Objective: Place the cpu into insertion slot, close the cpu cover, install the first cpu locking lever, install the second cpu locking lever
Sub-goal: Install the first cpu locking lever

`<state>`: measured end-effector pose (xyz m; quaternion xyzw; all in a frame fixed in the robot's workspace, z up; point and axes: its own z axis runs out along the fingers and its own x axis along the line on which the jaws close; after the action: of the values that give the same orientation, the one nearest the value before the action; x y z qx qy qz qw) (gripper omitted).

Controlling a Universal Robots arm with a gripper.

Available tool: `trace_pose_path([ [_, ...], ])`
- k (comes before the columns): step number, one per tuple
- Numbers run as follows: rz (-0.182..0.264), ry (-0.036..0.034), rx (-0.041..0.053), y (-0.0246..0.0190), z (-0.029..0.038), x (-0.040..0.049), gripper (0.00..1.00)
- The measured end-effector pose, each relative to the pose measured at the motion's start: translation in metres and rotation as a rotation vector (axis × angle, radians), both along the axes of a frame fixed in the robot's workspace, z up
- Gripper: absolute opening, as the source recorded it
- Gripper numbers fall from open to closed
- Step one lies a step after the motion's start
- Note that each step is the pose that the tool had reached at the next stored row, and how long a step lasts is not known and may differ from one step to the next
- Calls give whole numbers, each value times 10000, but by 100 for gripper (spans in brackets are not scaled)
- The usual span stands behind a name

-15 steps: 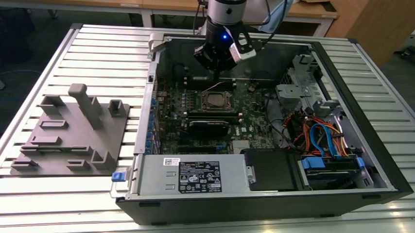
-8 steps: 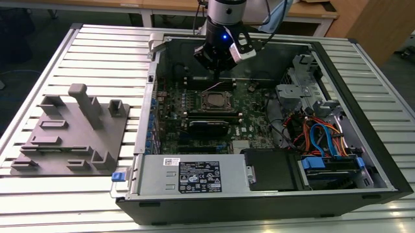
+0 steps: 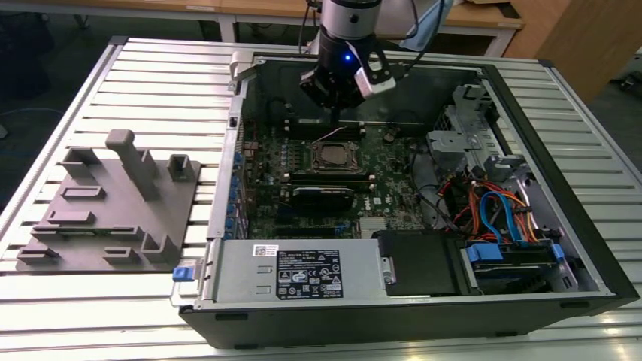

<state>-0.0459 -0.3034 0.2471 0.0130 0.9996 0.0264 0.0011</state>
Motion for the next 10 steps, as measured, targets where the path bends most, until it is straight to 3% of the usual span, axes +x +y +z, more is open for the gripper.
trace_pose_path([
  [1,-1,2,54,0,0,-1,10],
  [7,-1,1,58,-1,-1,-1,10],
  [10,0,2,58,0,-45,3,10],
])
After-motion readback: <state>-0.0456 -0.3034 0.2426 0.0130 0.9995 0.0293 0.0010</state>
